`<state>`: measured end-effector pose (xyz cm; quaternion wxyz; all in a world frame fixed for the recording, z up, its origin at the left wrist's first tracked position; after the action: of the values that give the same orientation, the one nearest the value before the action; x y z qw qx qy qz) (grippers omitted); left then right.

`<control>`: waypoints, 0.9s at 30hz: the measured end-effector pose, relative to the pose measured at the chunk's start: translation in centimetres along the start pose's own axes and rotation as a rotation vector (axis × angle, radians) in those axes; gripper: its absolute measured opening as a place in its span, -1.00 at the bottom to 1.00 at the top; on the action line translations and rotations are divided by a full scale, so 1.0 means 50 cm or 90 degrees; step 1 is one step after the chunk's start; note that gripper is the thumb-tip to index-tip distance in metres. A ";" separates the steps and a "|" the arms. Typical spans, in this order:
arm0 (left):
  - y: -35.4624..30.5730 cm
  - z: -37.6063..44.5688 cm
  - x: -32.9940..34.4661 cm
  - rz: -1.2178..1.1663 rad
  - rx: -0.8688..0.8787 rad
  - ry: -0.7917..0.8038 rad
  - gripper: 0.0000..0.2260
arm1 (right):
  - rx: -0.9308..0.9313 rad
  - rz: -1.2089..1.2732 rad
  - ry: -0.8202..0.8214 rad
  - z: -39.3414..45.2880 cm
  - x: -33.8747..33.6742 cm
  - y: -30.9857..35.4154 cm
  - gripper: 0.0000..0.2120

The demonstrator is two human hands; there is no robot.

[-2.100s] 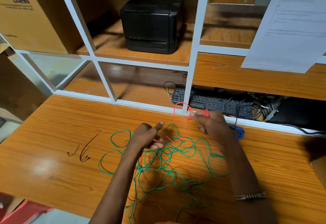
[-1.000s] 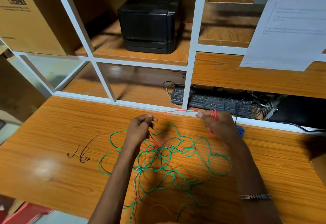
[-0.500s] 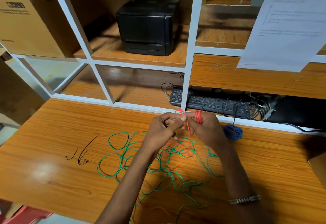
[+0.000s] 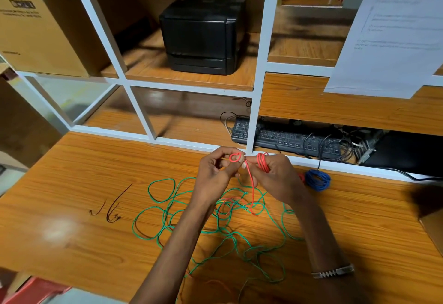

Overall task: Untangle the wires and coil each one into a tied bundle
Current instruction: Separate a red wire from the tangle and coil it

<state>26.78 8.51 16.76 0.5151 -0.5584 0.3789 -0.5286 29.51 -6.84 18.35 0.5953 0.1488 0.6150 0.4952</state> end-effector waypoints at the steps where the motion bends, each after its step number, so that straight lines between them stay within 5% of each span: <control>1: -0.001 -0.004 0.001 -0.024 0.003 -0.009 -0.89 | -0.002 0.006 0.004 0.003 0.000 0.004 -0.72; 8: -0.016 -0.016 0.007 -0.124 0.020 0.017 -0.89 | -0.018 0.090 0.029 0.010 0.003 0.029 -0.75; 14: -0.019 -0.017 -0.003 0.111 -0.021 0.216 -0.82 | 0.055 -0.038 0.041 -0.008 -0.008 -0.028 -0.79; 17: -0.011 -0.031 0.005 0.109 -0.078 0.283 -0.86 | 0.096 -0.044 0.046 -0.008 -0.015 -0.042 -0.83; 22: 0.022 -0.016 0.009 0.183 -0.067 0.195 -0.71 | 0.100 -0.067 -0.005 -0.009 -0.039 -0.048 -0.91; 27: 0.027 -0.004 0.003 0.000 -0.074 0.093 -0.85 | 0.119 0.063 -0.031 -0.014 -0.052 -0.037 -0.82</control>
<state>26.76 8.07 15.47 0.4529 -0.5472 0.4458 -0.5447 30.29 -9.99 18.28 0.5681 0.2458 0.6359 0.4610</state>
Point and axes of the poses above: each hand's wrist, its own z-axis towards the middle knuckle, its own x-axis out of the palm, y = z × x, the point moved 7 cm from there along z, towards the middle knuckle, and after that the axes turned 7 degrees about -z, right-handed, at the moved point
